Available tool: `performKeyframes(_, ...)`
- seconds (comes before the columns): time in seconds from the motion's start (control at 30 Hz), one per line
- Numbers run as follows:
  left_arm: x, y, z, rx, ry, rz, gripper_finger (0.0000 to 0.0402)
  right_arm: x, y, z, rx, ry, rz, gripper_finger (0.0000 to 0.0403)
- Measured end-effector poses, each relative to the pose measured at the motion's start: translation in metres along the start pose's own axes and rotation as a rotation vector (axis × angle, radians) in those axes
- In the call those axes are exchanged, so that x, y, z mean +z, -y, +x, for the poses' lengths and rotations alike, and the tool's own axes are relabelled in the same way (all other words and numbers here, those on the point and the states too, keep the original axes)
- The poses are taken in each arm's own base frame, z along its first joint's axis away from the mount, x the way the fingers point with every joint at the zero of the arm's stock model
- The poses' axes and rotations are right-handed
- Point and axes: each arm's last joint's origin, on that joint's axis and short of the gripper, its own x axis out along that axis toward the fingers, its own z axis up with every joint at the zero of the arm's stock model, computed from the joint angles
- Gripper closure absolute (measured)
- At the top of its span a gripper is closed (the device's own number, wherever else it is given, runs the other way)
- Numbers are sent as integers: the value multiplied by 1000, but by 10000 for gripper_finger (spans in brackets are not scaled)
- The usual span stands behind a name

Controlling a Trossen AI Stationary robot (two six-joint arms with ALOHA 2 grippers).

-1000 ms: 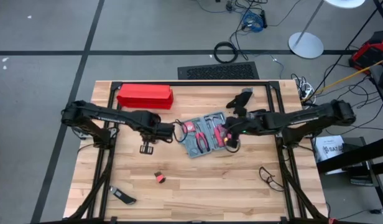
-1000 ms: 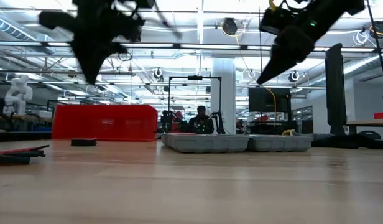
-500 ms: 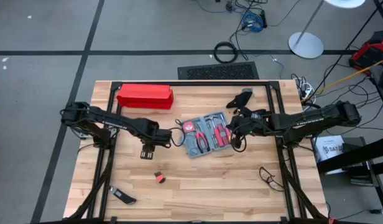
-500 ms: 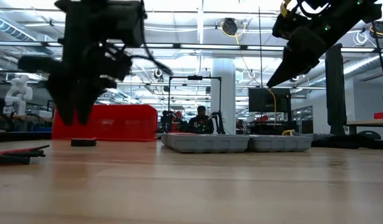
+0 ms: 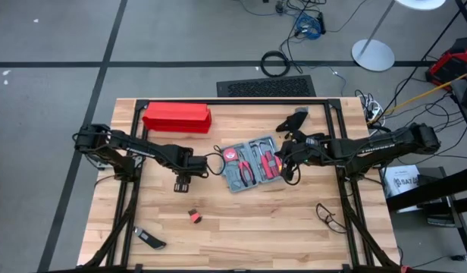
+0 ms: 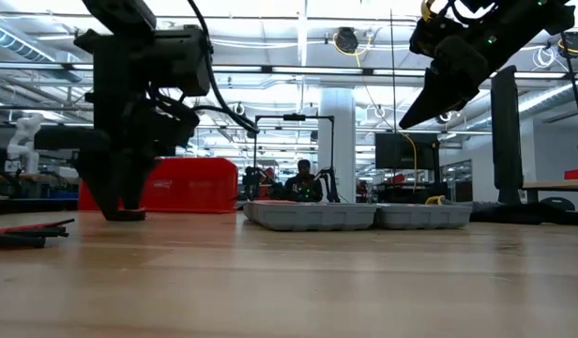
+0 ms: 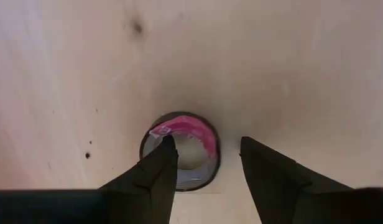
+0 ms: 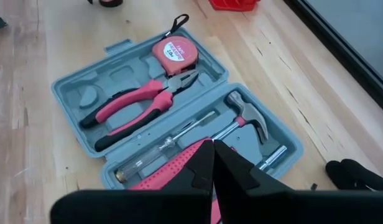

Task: Prefit tool cases
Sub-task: Put the black electrical tape into the gray pre-fit tool case

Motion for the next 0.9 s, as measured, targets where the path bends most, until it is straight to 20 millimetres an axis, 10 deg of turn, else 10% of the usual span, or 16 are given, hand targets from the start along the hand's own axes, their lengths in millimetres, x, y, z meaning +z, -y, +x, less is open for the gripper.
performKeyframes(0.13, -6, -3, 8, -15, -4, -18, 248, 0, 0, 0, 0, 0, 0, 403)
performKeyframes(0.3, -6, -2, 6, -74, 1, -6, 381, 0, 0, 0, 0, -1, -5, 403)
performKeyframes(0.63, 73, 4, -92, 28, 464, 196, 394, -7, 2, -1, -17, -72, -35, 403)
performKeyframes(0.9, 124, 7, -67, -62, 490, 272, 394, -13, 4, -2, -24, -128, -42, 403)
